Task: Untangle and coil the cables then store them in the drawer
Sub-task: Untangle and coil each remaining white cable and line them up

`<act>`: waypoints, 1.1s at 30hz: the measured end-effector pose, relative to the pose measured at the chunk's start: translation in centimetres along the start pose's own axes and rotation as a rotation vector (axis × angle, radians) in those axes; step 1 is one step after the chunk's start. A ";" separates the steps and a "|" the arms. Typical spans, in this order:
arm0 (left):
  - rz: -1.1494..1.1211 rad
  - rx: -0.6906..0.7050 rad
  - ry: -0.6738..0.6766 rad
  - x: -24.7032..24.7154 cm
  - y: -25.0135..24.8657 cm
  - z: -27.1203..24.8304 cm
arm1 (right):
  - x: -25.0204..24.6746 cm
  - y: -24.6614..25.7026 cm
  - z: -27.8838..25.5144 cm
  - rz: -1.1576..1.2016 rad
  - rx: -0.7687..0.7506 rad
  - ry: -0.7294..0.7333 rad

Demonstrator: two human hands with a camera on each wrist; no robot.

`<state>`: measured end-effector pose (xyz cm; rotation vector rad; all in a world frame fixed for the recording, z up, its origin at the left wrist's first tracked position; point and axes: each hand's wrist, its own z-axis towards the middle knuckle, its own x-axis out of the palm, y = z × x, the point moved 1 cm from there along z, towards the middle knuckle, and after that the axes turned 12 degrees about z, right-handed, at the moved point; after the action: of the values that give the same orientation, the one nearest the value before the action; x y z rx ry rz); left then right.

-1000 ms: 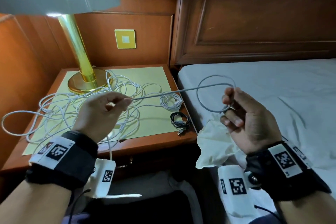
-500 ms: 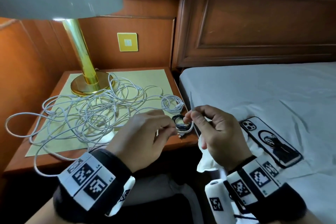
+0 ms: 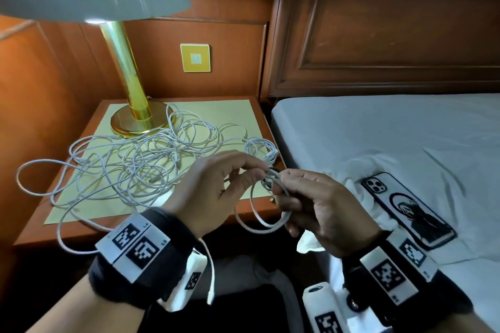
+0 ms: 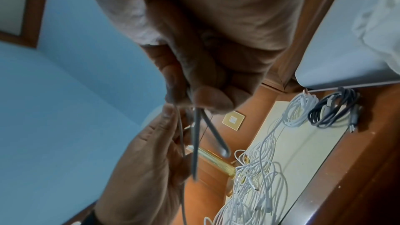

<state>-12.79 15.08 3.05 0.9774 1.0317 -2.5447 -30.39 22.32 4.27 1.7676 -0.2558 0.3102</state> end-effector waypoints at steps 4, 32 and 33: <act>0.034 0.020 0.050 0.3 -0.2 0.1 | -0.3 -0.4 0.2 -0.056 -0.018 0.024; -0.302 -0.306 0.223 0.2 -0.9 0.1 | 0.4 -0.3 0.0 0.095 0.051 0.033; -0.217 -0.274 0.251 0.2 -0.9 0.1 | 0.2 -0.2 -0.1 0.110 0.068 0.025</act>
<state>-13.35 15.68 3.46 1.1811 1.5885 -2.3916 -30.12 22.48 4.17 1.8193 -0.3282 0.4243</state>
